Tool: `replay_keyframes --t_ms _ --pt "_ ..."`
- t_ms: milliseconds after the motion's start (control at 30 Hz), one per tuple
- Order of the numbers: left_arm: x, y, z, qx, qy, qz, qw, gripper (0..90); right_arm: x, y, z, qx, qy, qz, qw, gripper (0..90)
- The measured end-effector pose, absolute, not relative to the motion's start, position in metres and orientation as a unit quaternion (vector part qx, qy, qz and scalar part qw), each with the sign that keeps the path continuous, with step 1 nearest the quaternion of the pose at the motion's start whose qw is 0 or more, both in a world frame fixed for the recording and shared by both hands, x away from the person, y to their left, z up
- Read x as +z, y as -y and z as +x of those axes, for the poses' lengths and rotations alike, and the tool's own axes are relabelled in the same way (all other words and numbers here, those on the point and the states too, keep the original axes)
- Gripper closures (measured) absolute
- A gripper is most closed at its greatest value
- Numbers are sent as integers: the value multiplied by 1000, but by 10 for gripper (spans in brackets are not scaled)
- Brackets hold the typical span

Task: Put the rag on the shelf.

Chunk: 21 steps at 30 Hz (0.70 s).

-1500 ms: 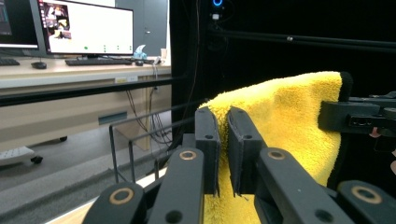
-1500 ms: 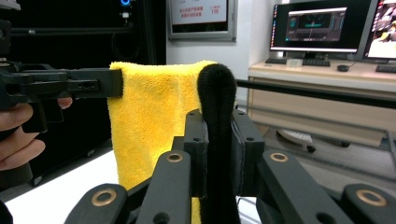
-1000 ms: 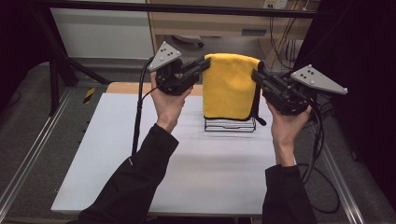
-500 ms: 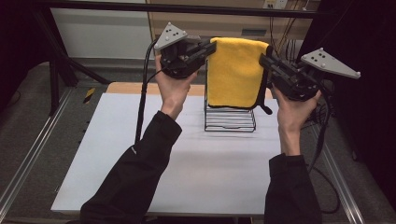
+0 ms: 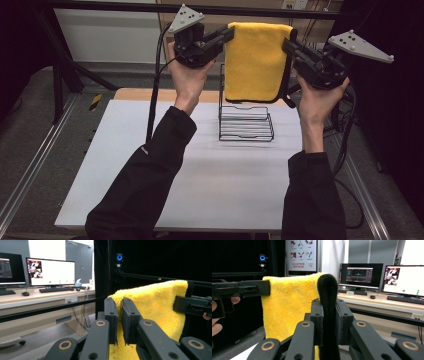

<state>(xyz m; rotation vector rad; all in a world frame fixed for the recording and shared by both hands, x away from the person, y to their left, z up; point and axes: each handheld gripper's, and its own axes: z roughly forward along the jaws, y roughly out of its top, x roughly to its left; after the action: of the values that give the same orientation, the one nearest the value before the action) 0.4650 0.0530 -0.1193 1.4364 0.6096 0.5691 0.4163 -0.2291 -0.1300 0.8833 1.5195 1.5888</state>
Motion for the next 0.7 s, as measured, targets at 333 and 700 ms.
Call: replay_keyframes --t_ms 333,700 --pt "-105 -53 473 272 -273 637 668 834 -120 226 432 628 -586 345 379 794" --pt "-100 -50 492 286 -279 635 661 834 -115 226 460 625 -585 345 385 793"
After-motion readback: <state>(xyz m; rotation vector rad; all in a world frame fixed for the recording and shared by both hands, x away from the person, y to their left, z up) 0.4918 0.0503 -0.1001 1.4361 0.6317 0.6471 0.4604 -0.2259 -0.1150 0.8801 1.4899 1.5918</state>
